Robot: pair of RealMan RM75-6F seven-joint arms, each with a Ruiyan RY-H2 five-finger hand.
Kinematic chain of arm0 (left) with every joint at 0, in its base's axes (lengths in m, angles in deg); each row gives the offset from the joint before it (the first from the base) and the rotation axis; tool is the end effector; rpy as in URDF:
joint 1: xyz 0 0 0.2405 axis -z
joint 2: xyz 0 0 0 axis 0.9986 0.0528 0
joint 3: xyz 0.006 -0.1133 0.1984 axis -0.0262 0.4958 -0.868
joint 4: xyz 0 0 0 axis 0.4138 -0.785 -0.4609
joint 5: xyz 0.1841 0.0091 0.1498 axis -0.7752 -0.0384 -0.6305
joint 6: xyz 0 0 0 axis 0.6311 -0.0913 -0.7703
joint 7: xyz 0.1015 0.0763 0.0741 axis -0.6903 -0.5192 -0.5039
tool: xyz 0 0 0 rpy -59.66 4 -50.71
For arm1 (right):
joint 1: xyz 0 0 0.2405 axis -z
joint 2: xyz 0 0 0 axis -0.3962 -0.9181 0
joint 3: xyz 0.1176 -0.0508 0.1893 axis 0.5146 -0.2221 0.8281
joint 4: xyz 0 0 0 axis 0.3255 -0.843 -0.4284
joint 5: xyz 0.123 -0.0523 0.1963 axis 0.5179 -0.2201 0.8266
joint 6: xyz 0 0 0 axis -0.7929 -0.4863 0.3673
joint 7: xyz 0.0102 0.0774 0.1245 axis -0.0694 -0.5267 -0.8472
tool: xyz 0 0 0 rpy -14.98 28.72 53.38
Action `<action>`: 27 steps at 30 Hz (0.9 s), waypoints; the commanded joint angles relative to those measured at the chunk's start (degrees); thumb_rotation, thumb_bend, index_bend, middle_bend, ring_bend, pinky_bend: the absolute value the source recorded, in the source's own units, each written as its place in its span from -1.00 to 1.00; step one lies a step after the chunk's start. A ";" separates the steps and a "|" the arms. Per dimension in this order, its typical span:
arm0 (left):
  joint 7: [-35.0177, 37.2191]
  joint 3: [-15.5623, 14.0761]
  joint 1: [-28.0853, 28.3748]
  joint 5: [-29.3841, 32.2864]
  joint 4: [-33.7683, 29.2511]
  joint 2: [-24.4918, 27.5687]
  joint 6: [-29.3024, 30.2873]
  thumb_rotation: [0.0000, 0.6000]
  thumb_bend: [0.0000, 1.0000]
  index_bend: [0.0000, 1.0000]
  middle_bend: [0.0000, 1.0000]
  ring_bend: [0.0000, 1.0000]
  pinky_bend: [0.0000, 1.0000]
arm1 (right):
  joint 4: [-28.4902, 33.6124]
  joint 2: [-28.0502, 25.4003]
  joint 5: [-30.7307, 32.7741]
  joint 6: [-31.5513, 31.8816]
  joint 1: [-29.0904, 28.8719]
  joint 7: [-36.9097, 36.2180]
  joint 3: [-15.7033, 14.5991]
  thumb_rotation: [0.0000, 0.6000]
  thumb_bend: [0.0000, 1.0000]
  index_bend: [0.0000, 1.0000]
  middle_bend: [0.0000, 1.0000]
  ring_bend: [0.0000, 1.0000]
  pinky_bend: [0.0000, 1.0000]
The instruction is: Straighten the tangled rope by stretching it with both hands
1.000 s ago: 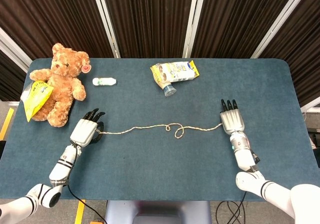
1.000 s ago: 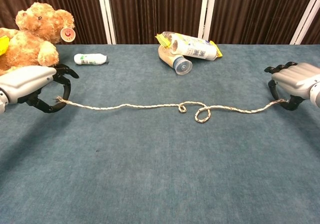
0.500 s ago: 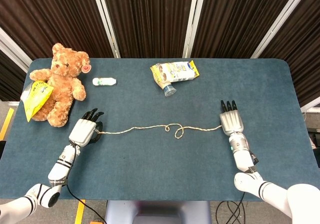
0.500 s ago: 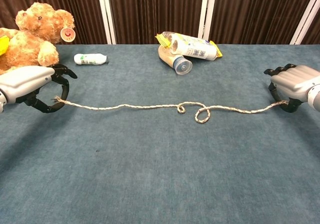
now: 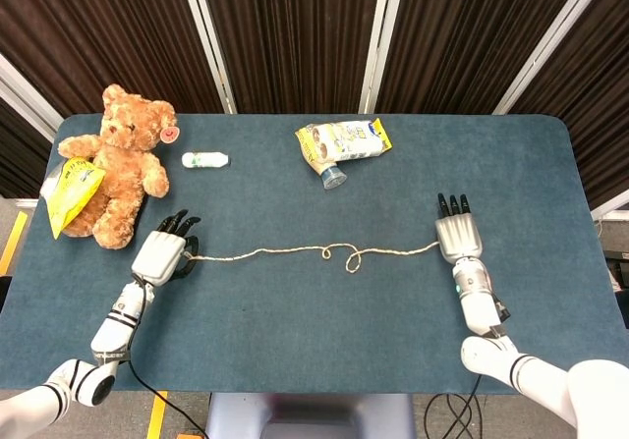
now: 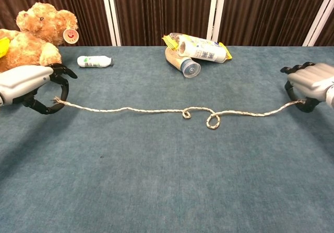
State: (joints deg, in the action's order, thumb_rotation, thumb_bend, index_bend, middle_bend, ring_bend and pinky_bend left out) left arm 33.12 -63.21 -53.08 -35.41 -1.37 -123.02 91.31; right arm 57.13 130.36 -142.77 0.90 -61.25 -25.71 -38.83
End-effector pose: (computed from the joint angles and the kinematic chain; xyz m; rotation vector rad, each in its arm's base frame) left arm -0.2416 0.3428 -0.0205 -1.7730 -0.8195 -0.9105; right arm -0.2630 -0.3779 -0.0224 1.6685 -0.6315 0.2987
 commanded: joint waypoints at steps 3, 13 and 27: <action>0.16 0.23 -0.35 0.26 -0.08 0.72 0.41 1.00 -0.16 0.29 -0.72 -0.94 -0.69 | 2.75 -3.78 0.26 1.43 1.28 -1.68 0.54 1.00 0.18 0.45 -0.95 -1.00 -1.00; 0.09 -0.61 -2.21 0.49 0.06 3.16 1.32 1.00 -0.16 0.29 -0.71 -0.94 -0.68 | 6.79 -12.64 0.88 2.88 5.43 -7.97 0.89 1.00 0.18 0.45 -0.95 -1.00 -1.00; 1.83 -2.69 -5.17 -0.47 1.00 4.01 2.65 1.00 -0.16 0.29 -0.71 -0.94 -0.68 | 3.53 -16.90 0.73 0.62 9.04 -16.53 -0.09 1.00 0.18 0.45 -0.95 -1.00 -1.00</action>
State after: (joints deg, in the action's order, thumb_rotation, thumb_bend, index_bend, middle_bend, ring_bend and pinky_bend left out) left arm 34.88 -65.87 -58.19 -35.91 -0.45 -118.95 94.03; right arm 61.58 113.48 -142.16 2.15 -52.57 -41.65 -38.69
